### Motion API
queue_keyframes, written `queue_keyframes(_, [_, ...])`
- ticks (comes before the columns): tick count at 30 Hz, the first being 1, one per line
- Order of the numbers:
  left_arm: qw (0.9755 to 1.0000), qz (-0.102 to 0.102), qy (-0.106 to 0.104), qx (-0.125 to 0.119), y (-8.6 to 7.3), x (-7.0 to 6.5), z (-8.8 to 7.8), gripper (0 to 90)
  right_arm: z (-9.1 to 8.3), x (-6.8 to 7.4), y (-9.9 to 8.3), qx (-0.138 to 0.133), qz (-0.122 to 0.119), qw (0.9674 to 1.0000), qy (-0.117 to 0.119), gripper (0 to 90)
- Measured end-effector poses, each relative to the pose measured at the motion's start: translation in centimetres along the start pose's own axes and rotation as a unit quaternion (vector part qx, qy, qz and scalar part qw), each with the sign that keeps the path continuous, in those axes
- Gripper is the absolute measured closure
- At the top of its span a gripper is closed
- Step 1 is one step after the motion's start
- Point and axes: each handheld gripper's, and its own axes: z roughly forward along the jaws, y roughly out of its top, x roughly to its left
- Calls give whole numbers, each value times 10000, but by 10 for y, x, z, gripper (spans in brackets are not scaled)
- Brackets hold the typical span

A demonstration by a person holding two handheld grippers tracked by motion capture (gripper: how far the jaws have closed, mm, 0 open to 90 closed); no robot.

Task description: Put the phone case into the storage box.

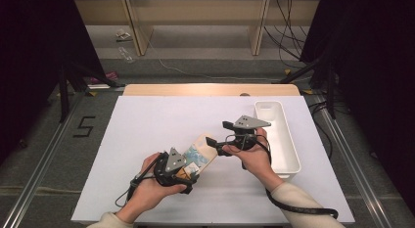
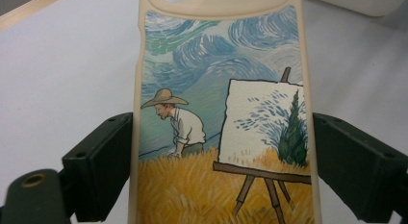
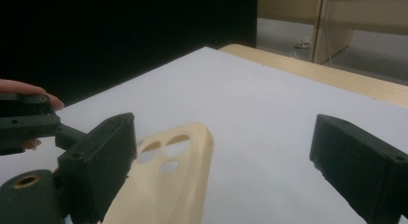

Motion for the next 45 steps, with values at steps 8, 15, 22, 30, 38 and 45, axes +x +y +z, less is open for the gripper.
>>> queue_keyframes(8, [10000,34,-13,-40,1,-5,2,111,8,3,0,82,29,9999,99,114])
queue_keyframes(15, [10000,58,-9,-64,2,-7,3,110,13,4,-1,163,73,9997,153,126])
queue_keyframes(22, [9999,57,9,-87,3,-7,4,110,16,5,-1,193,110,9995,215,152])
queue_keyframes(30, [9999,53,22,-109,3,-7,4,111,19,6,-2,275,147,9991,284,160])
queue_keyframes(38, [9999,45,17,-107,3,-8,4,110,21,6,-4,348,186,9987,323,203])
queue_keyframes(45, [9999,27,23,-130,3,-8,5,110,22,7,-5,377,273,9980,437,290])
